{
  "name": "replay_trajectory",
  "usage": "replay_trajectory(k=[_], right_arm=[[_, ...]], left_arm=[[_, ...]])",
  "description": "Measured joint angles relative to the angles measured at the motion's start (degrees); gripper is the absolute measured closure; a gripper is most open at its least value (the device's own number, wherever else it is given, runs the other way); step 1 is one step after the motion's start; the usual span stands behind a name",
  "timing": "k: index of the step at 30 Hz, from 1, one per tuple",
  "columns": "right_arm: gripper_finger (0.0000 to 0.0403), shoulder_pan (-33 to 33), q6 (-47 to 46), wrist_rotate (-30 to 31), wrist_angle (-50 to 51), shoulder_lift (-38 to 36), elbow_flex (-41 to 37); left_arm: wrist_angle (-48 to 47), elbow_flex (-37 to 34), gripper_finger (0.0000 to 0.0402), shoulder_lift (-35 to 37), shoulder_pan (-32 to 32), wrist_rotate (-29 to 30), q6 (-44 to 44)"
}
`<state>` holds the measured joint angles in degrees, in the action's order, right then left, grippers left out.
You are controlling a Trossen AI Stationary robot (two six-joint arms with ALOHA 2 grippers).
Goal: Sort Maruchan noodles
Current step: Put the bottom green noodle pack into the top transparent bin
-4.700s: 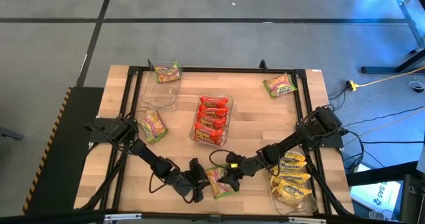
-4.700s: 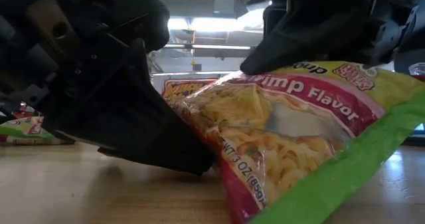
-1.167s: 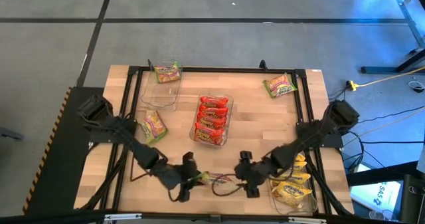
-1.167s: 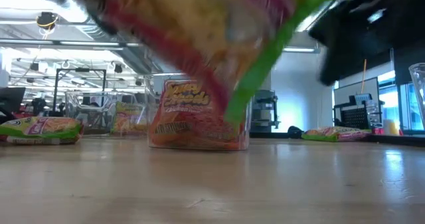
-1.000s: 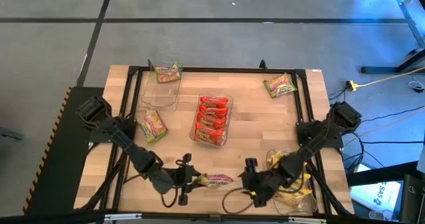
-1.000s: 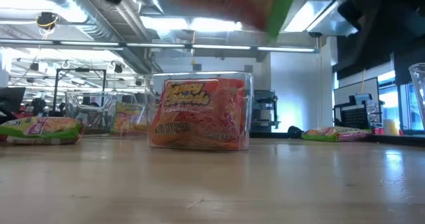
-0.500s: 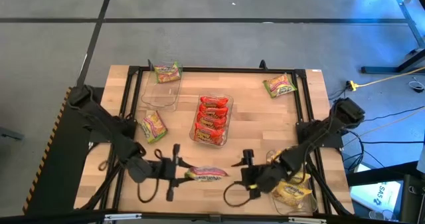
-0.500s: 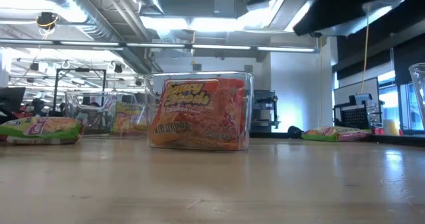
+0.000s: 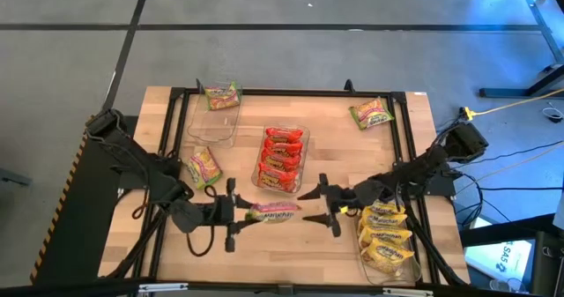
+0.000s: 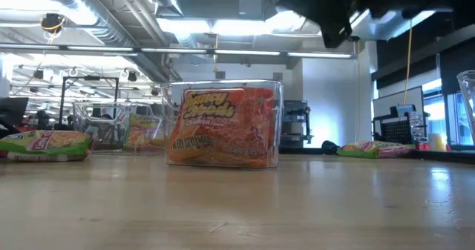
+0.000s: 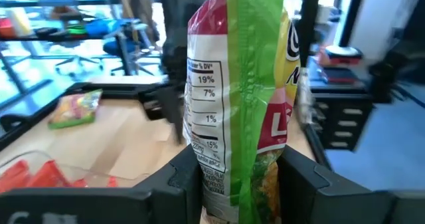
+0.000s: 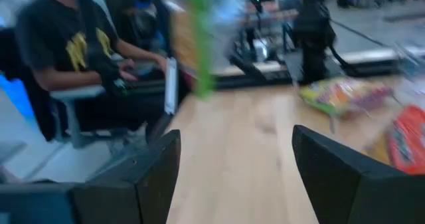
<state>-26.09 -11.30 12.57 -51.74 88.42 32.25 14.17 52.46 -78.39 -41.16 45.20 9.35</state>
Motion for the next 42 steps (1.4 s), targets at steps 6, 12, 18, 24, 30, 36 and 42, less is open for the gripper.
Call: replay_trajectory(k=[6, 12, 18, 24, 30, 36, 42], right_arm=[[0.0143, -0.13, 2.59, -0.69, -2.65, 0.00, 1.88], [0.0140, -0.11, 5.68, -1.10, -2.65, 0.04, 4.33], [0.0086, -0.11, 7.66, -1.65, -2.63, 0.04, 7.68], [0.0034, -0.11, 11.82, 0.29, -2.36, 1.85, 11.20], [0.0034, -0.15, 15.04, 2.92, -2.09, 4.68, 14.63], [0.0083, -0.15, 15.69, 4.87, -1.80, 4.81, 15.17], [0.0167, -0.13, 15.79, 5.86, -0.94, 4.81, 15.22]], left_arm=[[3.98, -1.80, 0.0273, -0.02, 1.71, 0.99, 0.83], [4.91, -1.82, 0.0273, -0.02, 2.99, -1.88, 1.20], [4.80, -1.83, 0.0272, -0.02, 3.19, -2.03, 1.20], [5.90, -1.85, 0.0272, -0.02, 4.43, -2.72, 1.19], [6.65, -1.85, 0.0272, 0.02, 5.85, -5.91, 1.87], [6.65, -1.85, 0.0272, 0.02, 5.92, -6.66, 2.10], [6.39, -1.85, 0.0272, 0.00, 5.92, -7.20, 2.10]])
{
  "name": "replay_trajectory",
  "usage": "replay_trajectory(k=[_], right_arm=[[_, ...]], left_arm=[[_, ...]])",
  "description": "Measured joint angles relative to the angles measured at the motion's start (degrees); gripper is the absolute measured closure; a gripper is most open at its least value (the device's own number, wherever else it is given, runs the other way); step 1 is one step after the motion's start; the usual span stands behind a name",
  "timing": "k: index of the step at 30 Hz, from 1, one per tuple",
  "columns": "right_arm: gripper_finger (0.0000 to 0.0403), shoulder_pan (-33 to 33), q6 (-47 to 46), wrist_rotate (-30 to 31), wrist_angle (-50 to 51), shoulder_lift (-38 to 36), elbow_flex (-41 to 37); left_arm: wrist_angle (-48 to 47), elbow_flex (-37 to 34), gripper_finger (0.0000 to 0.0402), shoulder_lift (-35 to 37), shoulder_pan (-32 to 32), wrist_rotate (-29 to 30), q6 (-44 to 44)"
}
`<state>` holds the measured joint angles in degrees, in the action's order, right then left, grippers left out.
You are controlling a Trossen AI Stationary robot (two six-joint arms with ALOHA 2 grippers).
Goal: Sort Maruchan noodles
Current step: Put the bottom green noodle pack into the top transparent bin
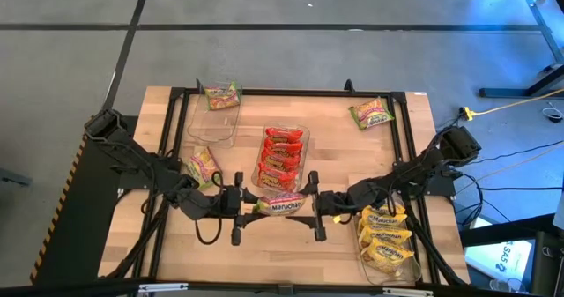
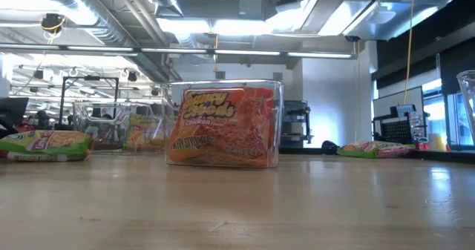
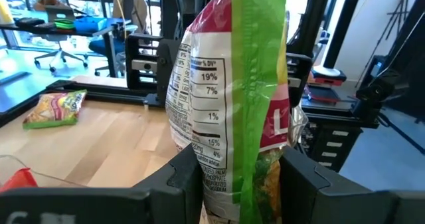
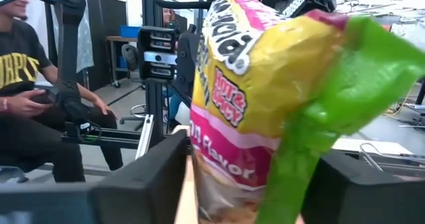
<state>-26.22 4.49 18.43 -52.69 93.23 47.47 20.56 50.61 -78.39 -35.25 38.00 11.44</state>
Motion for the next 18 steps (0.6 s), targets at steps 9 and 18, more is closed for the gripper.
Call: replay_trajectory(k=[9, 18], right_arm=[[0.0272, 0.00, 0.59, -0.11, 1.01, 0.00, 0.01], [0.0278, 0.00, 1.84, -0.02, 2.44, -0.04, 0.01]], left_arm=[[-0.60, -0.02, 0.0267, 0.00, -0.05, 0.09, -4.89], [-0.72, -0.09, 0.0239, 0.08, 0.38, 0.19, -3.04]])
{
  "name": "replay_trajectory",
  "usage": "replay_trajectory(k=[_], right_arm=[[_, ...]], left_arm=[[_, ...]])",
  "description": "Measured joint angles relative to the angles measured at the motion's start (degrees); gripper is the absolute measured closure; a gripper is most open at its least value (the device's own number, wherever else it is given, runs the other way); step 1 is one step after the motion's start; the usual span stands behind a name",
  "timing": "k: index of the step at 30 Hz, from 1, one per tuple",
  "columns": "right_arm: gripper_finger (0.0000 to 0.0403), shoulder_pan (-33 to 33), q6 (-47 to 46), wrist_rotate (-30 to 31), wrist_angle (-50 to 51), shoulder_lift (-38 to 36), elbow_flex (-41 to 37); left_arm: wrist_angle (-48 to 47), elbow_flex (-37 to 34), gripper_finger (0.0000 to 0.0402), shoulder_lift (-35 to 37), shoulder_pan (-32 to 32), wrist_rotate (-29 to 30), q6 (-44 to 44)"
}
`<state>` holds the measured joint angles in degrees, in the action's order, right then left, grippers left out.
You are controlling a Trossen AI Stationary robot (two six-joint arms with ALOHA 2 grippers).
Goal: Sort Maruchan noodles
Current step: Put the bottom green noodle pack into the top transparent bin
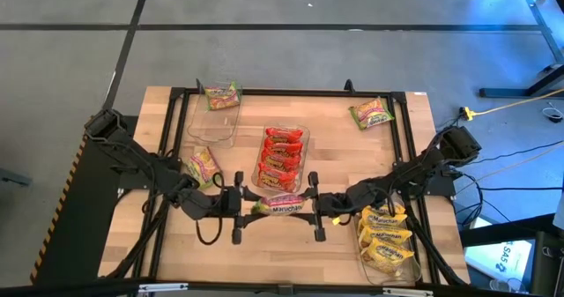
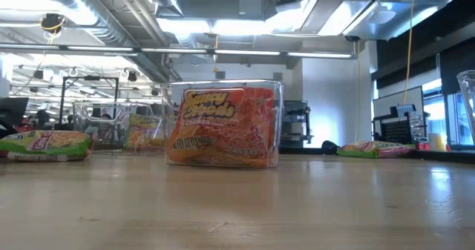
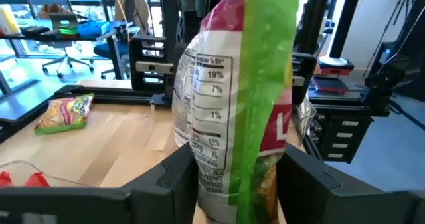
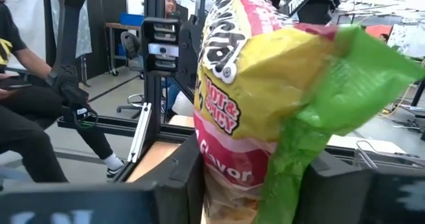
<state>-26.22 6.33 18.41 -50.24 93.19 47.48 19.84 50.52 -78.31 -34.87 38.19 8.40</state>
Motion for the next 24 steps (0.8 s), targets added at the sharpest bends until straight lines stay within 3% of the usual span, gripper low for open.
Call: replay_trajectory(k=[8, 14, 24], right_arm=[[0.0280, 0.04, 0.02, 0.42, 2.39, 0.11, 0.00], [0.0280, 1.65, -3.08, 0.48, 6.25, 0.07, 0.00], [0.0279, 5.80, -10.45, -6.66, 13.29, 0.07, 0.00]], left_arm=[[-8.49, 0.02, 0.0183, 8.78, -0.37, 0.56, 2.84], [-15.89, 0.11, 0.0168, 15.80, -0.15, 3.21, 6.11], [-16.38, 0.11, 0.0169, 15.99, 0.55, 3.92, 6.23]])
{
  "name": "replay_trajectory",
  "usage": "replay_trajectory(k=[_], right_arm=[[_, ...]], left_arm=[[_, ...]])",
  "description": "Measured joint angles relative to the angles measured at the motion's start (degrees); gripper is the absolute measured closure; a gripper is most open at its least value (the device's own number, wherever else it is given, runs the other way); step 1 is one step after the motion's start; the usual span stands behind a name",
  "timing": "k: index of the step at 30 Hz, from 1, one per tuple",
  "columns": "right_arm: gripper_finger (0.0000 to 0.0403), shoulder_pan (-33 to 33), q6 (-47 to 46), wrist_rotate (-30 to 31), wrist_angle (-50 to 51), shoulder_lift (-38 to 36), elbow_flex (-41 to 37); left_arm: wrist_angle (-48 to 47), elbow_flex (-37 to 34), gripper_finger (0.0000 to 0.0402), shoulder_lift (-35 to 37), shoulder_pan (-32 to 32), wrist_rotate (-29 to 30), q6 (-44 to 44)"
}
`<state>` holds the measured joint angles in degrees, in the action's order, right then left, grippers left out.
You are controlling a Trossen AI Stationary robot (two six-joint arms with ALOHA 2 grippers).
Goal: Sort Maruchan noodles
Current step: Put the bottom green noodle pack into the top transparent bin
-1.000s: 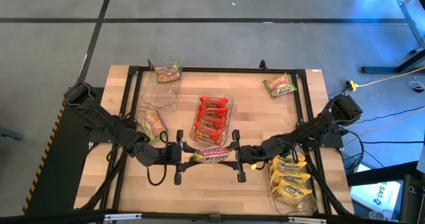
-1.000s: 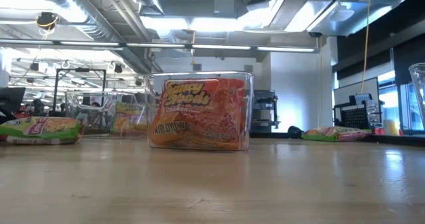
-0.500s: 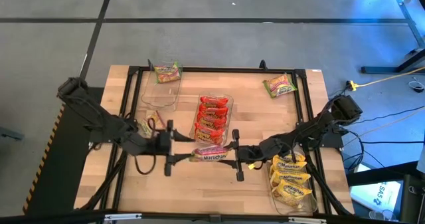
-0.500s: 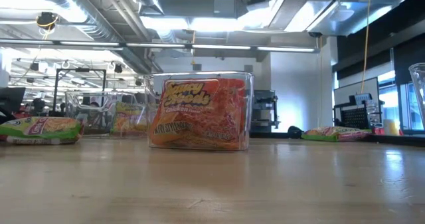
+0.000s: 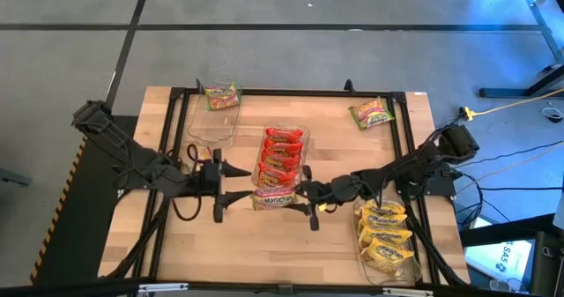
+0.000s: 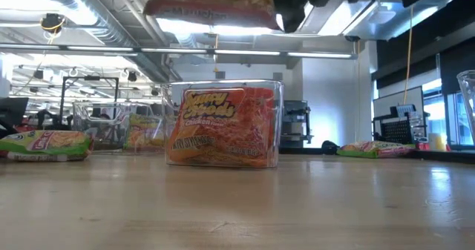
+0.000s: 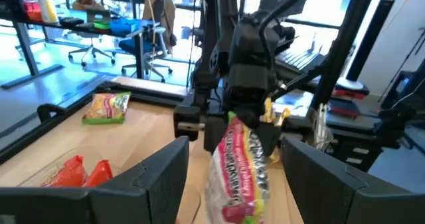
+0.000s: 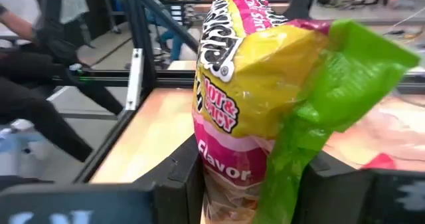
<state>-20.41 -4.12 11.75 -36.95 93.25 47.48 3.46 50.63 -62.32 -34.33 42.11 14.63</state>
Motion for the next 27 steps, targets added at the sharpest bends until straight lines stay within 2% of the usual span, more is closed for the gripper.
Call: replay_trajectory(k=[3, 9, 12, 16, 23, 27], right_arm=[[0.0279, 0.72, -0.74, -2.27, 0.30, 0.00, 0.00], [0.0279, 0.61, -0.79, -2.36, 0.81, 0.00, 0.00], [0.0279, 0.60, -0.77, -2.36, 0.81, 0.00, 0.00], [0.0279, 0.60, -0.77, -2.34, 0.79, 0.00, 0.00], [0.0279, 0.58, -0.77, -2.36, 0.93, -0.02, 0.00], [0.0278, 0.58, -0.77, -2.35, 1.37, -0.02, 0.00]], left_arm=[[-0.04, 0.00, 0.0168, -0.08, 0.54, 0.02, -0.13], [-0.02, -0.02, 0.0169, -2.37, 1.90, -0.19, 0.24], [0.02, -0.02, 0.0168, -3.61, 2.24, -3.51, -0.45], [-0.15, -0.02, 0.0166, -4.72, 3.92, -3.91, 1.60], [-0.31, -0.02, 0.0111, -6.58, 7.53, -7.24, 3.38], [-0.69, -0.02, 0.0084, -7.60, 8.46, -11.27, 4.22]])
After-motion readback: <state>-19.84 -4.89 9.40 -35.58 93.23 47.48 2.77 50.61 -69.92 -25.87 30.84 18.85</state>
